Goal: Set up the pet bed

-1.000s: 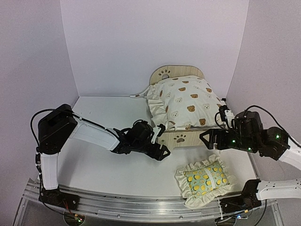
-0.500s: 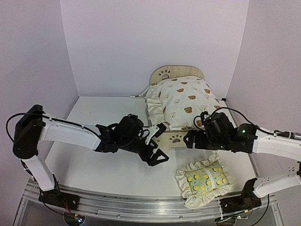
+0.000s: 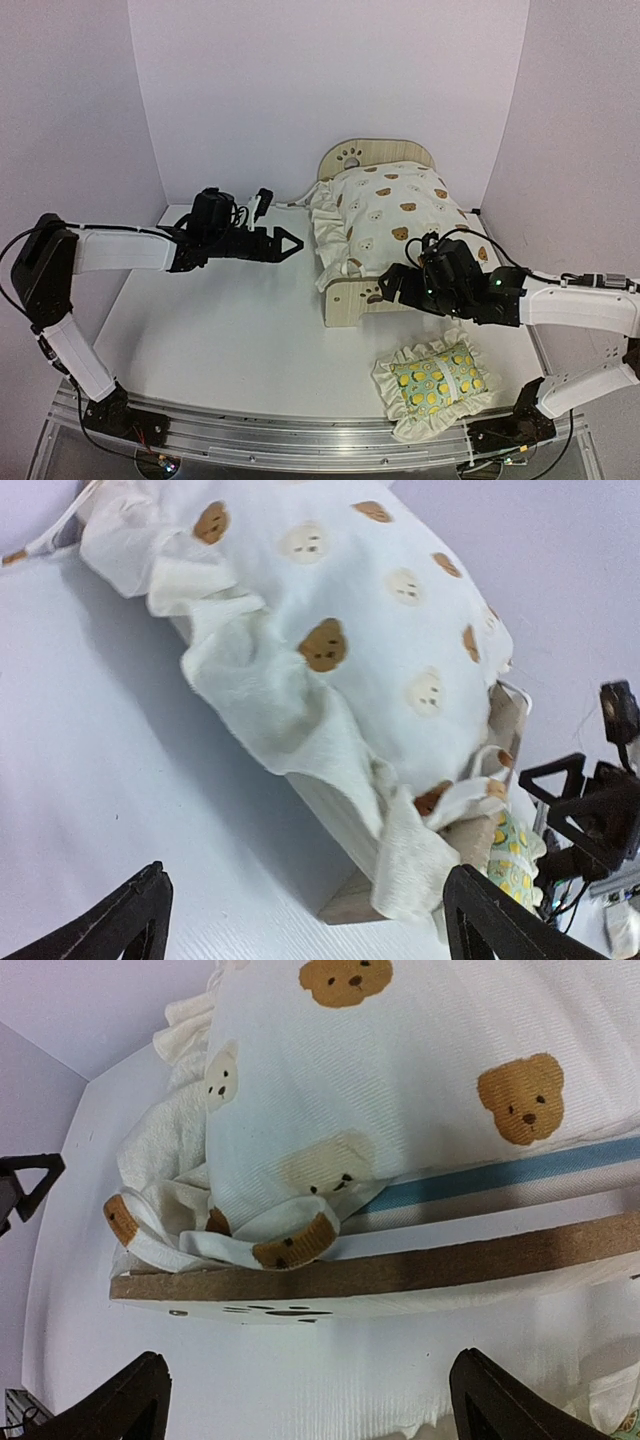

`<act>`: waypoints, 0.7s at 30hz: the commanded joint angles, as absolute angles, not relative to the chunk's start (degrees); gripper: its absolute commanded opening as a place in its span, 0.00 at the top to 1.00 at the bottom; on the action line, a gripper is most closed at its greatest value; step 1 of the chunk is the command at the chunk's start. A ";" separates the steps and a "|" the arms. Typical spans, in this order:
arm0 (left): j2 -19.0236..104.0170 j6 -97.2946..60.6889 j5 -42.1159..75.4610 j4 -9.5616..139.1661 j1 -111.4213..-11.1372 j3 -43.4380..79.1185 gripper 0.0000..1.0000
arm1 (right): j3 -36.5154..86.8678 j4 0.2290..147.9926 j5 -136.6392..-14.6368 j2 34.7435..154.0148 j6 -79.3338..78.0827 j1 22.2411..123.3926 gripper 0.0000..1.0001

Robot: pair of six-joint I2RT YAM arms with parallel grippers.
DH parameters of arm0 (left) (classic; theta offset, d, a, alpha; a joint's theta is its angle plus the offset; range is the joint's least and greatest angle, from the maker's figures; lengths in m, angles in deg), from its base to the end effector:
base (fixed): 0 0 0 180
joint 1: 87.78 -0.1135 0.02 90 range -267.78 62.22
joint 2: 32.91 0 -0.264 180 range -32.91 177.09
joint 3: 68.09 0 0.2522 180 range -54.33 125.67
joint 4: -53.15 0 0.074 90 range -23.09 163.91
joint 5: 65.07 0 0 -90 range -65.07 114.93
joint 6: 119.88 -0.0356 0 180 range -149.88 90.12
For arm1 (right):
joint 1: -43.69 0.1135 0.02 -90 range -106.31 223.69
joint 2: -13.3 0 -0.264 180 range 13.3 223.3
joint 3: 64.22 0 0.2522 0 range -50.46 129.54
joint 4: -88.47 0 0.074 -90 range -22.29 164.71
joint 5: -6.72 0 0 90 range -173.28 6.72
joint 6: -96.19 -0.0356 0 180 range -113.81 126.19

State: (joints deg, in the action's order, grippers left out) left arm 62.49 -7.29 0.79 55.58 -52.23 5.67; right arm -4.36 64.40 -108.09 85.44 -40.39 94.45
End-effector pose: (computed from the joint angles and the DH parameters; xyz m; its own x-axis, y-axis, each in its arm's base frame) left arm 0.2979 -0.2307 0.2399 -0.6269 0.0171 -0.7789 0.6429 0.5761 -0.5047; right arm 0.1831 0.2005 0.2481 -0.6131 0.2916 -0.7342 -0.0639 0.9080 0.4140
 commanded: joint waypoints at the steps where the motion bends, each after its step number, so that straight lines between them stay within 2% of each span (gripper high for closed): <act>1: 72.09 2.89 -8.54 42.86 -56.16 10.70 0.05 | -5.56 66.91 -110.79 84.61 -40.84 94.47 0.02; 4: 80.42 7.54 -11.12 38.25 -58.73 16.20 0.01 | -6.07 66.90 -110.81 84.29 -40.28 94.49 0.02; 11: 98.46 16.20 -19.91 27.83 -59.92 30.22 0.00 | -7.49 66.88 -111.09 82.61 -38.77 94.48 0.02; 21: 110.49 23.06 -23.95 19.30 -58.92 40.86 0.00 | -9.00 66.88 -111.88 81.40 -37.12 94.45 0.02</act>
State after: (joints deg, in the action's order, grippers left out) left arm 107.23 18.39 -20.17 26.96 -59.67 35.34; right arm -8.31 65.27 -110.40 82.89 -38.23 94.45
